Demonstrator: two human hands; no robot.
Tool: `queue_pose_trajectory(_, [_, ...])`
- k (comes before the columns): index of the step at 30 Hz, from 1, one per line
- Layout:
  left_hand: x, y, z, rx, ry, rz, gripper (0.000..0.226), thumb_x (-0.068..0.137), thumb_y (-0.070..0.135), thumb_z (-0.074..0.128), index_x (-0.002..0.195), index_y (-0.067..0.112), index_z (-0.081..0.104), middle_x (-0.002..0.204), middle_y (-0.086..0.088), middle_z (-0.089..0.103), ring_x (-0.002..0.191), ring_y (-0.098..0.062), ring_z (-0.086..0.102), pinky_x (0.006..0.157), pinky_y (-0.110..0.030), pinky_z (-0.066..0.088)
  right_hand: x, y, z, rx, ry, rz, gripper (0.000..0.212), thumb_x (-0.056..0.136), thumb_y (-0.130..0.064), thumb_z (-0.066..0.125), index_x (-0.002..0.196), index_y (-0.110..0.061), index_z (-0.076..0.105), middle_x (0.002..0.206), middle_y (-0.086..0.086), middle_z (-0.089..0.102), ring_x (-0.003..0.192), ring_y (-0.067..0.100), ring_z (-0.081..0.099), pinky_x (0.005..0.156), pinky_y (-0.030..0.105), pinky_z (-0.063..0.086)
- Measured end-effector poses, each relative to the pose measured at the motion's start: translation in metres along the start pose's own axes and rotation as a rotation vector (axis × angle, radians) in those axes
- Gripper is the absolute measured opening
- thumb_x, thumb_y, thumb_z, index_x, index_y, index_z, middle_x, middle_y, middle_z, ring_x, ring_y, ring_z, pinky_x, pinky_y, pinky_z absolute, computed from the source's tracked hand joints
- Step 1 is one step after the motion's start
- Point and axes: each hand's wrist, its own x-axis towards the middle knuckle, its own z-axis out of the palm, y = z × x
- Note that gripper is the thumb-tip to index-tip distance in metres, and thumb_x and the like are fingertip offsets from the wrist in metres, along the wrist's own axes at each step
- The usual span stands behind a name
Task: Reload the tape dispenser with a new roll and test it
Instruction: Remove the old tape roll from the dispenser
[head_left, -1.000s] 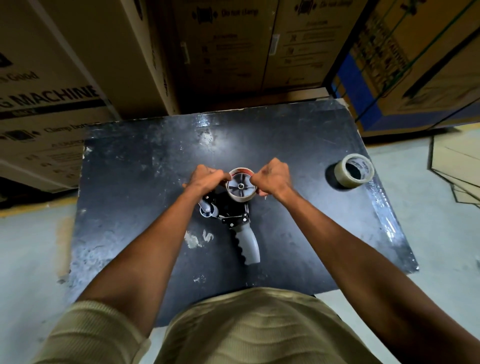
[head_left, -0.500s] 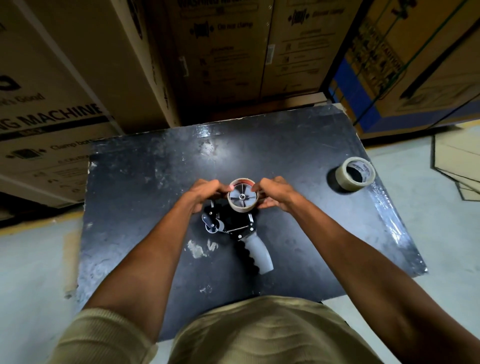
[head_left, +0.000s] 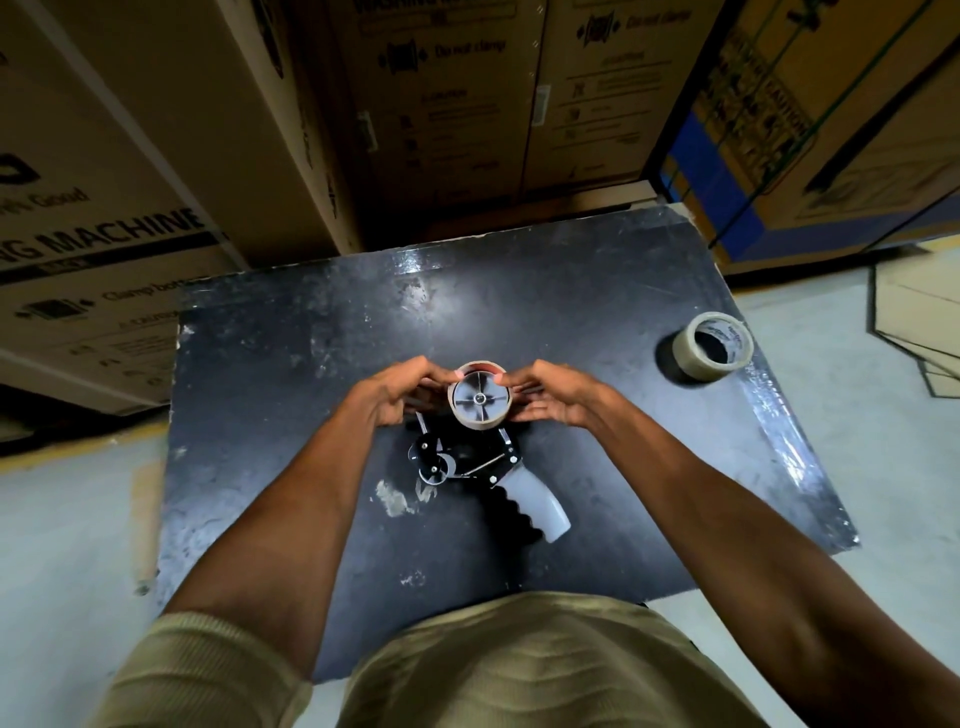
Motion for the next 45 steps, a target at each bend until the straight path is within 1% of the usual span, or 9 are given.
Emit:
queue_pose_trajectory(3, [0.000,0.000,0.000,0.024,-0.020,-0.005,0.025,0.085,0.024,0.069,0.062,0.015,0.070,0.068,-0.001,0.071,0.081,-0.022,0.064,0.067,-0.028,0.043,0.001,-0.001,-0.001,-0.025,0.018,0.006,0.034,0.087,-0.012,0.075,0.117,0.001,0.065,0.120,0.015,0.064,0.114,0.025,0.064,0.082,0.037,0.061])
queue_pose_trajectory(7, [0.001,-0.001,0.000,0.001,-0.021,0.046,0.016,0.088,0.023,0.067,0.078,0.012,0.071,0.075,-0.004,0.071,0.081,-0.023,0.064,0.071,-0.028,0.047,0.002,-0.004,0.001,-0.023,0.033,-0.004,0.035,0.085,-0.011,0.075,0.117,0.002,0.067,0.120,0.016,0.065,0.121,0.028,0.064,0.076,0.037,0.061])
queue_pose_trajectory(12, [0.000,0.004,0.003,-0.081,-0.038,0.100,0.034,0.093,0.028,0.060,0.062,0.017,0.070,0.063,0.001,0.066,0.059,-0.017,0.057,0.064,-0.031,0.041,0.000,-0.008,0.010,0.012,0.041,-0.026,0.019,0.089,-0.012,0.065,0.105,-0.003,0.065,0.090,0.011,0.065,0.088,0.022,0.065,0.077,0.041,0.062])
queue_pose_trajectory(19, [-0.006,0.012,0.009,0.066,-0.025,0.103,0.024,0.077,0.040,0.075,0.083,0.017,0.074,0.086,-0.002,0.073,0.080,-0.020,0.059,0.077,-0.036,0.041,0.000,-0.001,0.006,0.006,0.089,-0.050,0.046,0.081,-0.011,0.076,0.123,0.005,0.065,0.101,0.018,0.075,0.085,0.025,0.075,0.064,0.037,0.063])
queue_pose_trajectory(25, [0.000,0.002,0.012,0.011,0.106,0.180,0.039,0.078,0.035,0.080,0.104,0.007,0.077,0.099,-0.004,0.074,0.097,-0.019,0.061,0.094,-0.034,0.045,-0.007,-0.006,0.001,-0.151,0.260,-0.181,0.006,0.079,-0.006,0.072,0.081,-0.002,0.069,0.079,0.016,0.062,0.075,0.027,0.067,0.060,0.036,0.064])
queue_pose_trajectory(29, [-0.006,0.005,0.021,-0.044,0.156,0.215,0.027,0.083,0.035,0.078,0.095,0.011,0.076,0.098,-0.003,0.075,0.098,-0.016,0.065,0.081,-0.026,0.045,-0.010,-0.009,0.000,-0.270,0.416,-0.268,0.006,0.076,-0.011,0.078,0.078,-0.005,0.078,0.072,0.011,0.071,0.064,0.017,0.071,0.062,0.036,0.064])
queue_pose_trajectory(35, [-0.008,-0.004,0.027,-0.089,0.277,0.230,0.037,0.092,0.043,0.066,0.122,0.021,0.064,0.114,-0.005,0.072,0.104,-0.022,0.064,0.087,-0.030,0.042,-0.020,-0.007,-0.012,-0.282,0.456,-0.291,0.003,0.076,-0.008,0.077,0.076,-0.006,0.080,0.068,0.010,0.072,0.060,0.016,0.071,0.067,0.038,0.065])
queue_pose_trajectory(39, [-0.008,-0.019,0.032,-0.072,0.406,0.303,0.030,0.096,0.015,0.063,0.121,-0.001,0.066,0.100,-0.011,0.068,0.083,-0.015,0.062,0.048,-0.006,0.043,-0.032,0.008,-0.035,-0.238,0.507,-0.274,0.001,0.075,-0.005,0.078,0.075,-0.003,0.078,0.067,0.013,0.069,0.055,0.015,0.065,0.068,0.038,0.065])
queue_pose_trajectory(45, [-0.005,-0.046,0.037,-0.019,0.497,0.356,0.029,0.087,0.010,0.072,0.115,0.002,0.070,0.101,-0.011,0.069,0.092,-0.022,0.062,0.076,-0.024,0.049,-0.061,0.045,-0.077,-0.230,0.627,-0.251,0.006,0.073,-0.007,0.079,0.068,-0.005,0.077,0.069,0.016,0.074,0.063,0.024,0.072,0.073,0.041,0.065])
